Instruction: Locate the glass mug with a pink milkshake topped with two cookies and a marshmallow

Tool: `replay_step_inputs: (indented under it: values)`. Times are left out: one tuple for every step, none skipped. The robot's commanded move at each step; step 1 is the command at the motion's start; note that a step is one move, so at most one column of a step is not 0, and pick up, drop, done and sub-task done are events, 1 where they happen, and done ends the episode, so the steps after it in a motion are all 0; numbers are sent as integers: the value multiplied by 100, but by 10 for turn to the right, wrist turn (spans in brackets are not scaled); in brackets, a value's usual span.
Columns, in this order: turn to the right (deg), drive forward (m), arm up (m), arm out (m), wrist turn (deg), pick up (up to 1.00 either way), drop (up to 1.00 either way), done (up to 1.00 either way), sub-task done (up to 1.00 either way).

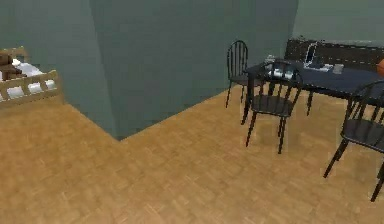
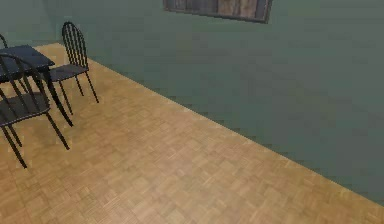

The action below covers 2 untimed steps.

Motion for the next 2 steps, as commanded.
replay_step_inputs:
  values:
    - [30,0,0,0,0,0,0,0,0]
    - [0,100,0,0,0,0,0,0,0]
